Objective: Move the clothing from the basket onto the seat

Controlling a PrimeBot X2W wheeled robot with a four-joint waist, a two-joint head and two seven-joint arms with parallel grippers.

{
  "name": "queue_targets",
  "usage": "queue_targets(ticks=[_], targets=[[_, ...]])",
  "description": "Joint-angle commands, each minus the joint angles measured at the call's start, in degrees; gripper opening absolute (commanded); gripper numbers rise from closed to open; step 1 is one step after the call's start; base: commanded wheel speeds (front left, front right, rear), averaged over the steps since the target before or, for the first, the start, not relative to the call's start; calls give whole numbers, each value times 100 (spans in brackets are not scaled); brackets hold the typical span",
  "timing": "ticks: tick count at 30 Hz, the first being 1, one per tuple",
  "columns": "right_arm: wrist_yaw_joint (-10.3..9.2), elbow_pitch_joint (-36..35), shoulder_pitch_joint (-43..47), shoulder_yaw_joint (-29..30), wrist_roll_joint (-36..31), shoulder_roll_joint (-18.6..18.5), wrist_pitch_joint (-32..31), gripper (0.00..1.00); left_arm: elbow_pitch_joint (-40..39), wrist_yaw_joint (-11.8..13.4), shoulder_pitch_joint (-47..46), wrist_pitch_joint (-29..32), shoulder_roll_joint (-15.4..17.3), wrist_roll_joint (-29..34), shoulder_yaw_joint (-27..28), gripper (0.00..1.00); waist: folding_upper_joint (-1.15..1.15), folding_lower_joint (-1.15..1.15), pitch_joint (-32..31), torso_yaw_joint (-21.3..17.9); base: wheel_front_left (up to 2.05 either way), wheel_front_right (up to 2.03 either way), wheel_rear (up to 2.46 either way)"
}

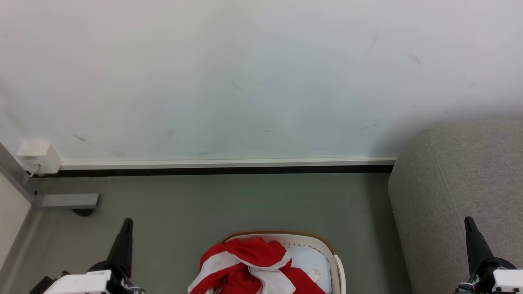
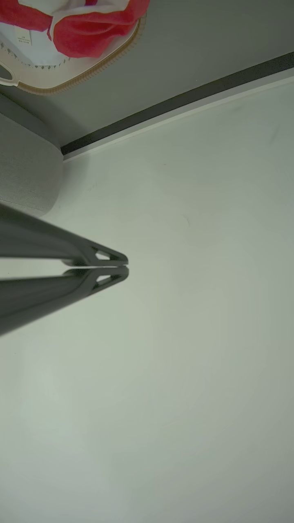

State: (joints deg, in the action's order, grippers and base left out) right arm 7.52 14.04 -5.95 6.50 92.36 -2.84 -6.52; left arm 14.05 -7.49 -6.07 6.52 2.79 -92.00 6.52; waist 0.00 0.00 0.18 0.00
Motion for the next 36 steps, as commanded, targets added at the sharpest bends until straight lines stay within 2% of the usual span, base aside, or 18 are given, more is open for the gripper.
queue_targets(ticks=[1, 36], targets=[[-16, -18, -87, 14, -19, -11, -1, 0, -20, -10, -57, 7, 47, -81, 0, 0, 0, 0, 0, 0, 0, 0, 0], [-16, -18, -87, 14, -19, -11, -1, 0, -20, -10, -57, 7, 47, -81, 0, 0, 0, 0, 0, 0, 0, 0, 0]])
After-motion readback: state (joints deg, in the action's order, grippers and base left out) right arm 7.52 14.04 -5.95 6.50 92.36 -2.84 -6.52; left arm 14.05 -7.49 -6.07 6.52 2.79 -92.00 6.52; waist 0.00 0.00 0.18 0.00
